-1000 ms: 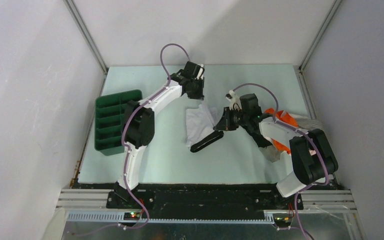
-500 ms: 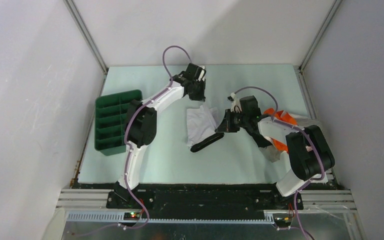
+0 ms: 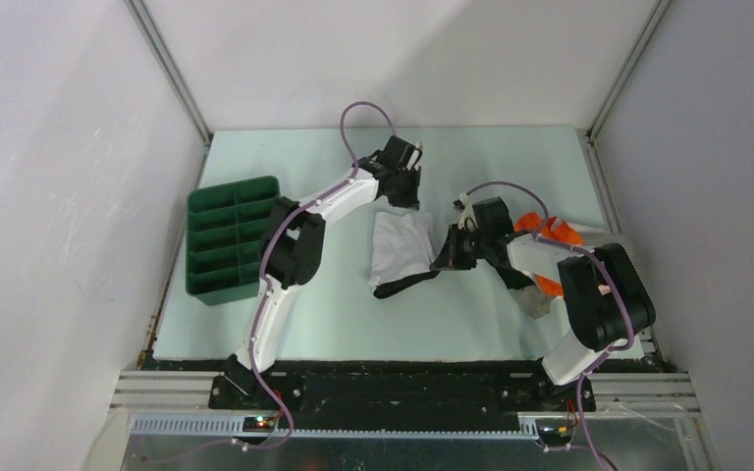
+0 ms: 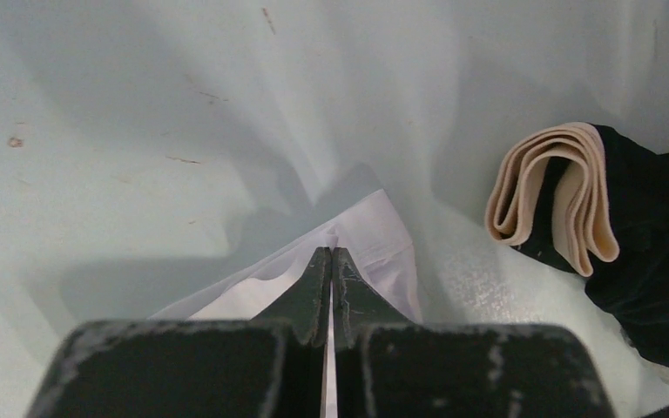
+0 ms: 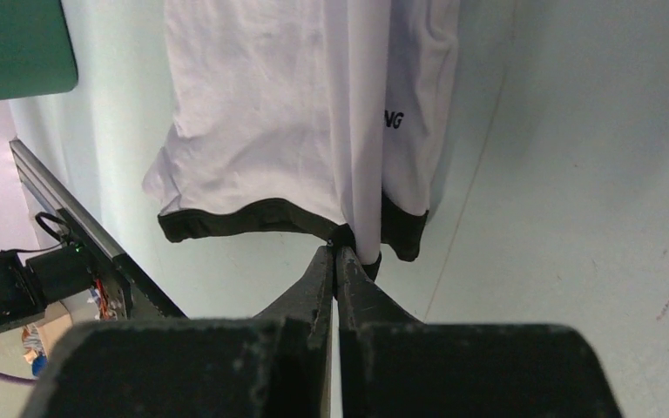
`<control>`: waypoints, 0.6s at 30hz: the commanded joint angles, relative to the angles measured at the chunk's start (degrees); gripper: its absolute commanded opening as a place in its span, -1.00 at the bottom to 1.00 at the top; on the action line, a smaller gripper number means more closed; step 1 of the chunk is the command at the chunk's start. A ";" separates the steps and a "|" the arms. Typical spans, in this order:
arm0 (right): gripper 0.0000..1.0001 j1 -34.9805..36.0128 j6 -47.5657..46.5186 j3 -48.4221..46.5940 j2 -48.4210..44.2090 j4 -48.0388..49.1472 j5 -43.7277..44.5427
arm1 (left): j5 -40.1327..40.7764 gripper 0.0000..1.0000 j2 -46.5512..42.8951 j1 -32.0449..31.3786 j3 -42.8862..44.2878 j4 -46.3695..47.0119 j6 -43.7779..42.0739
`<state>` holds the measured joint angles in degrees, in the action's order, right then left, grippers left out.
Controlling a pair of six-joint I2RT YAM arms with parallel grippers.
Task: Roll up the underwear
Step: Fold the underwear at the center of the board.
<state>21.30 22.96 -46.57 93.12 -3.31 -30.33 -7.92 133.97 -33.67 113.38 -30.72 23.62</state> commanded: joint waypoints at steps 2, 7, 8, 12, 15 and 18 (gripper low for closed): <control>-0.81 -2.22 2.55 1.66 0.14 -0.32 2.14 | -2.29 -0.85 0.70 -0.35 3.19 4.84 2.20; -0.37 -5.92 2.00 1.42 -1.80 -3.79 -0.96 | -9.49 -0.23 -0.15 -0.20 3.66 8.13 2.63; -0.33 -6.49 1.27 1.41 -3.25 -5.34 -1.22 | -12.67 -0.11 -0.76 -0.10 3.72 8.88 2.13; -0.14 -10.05 -1.35 -0.28 -6.01 -10.04 -1.77 | -11.03 0.18 -4.86 1.19 2.47 6.22 -0.83; 0.11 -11.24 -2.39 -3.31 -4.19 -9.24 -0.62 | -6.61 0.29 -8.69 3.12 -1.36 3.07 -4.03; 0.46 -10.29 -2.44 -7.70 0.33 -5.38 0.07 | -7.16 0.32 -14.90 4.78 -10.14 0.60 -6.14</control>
<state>10.02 22.20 -47.99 89.97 -12.10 -30.70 -16.14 130.45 -32.05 110.74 -26.28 22.26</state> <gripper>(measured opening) 0.644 0.652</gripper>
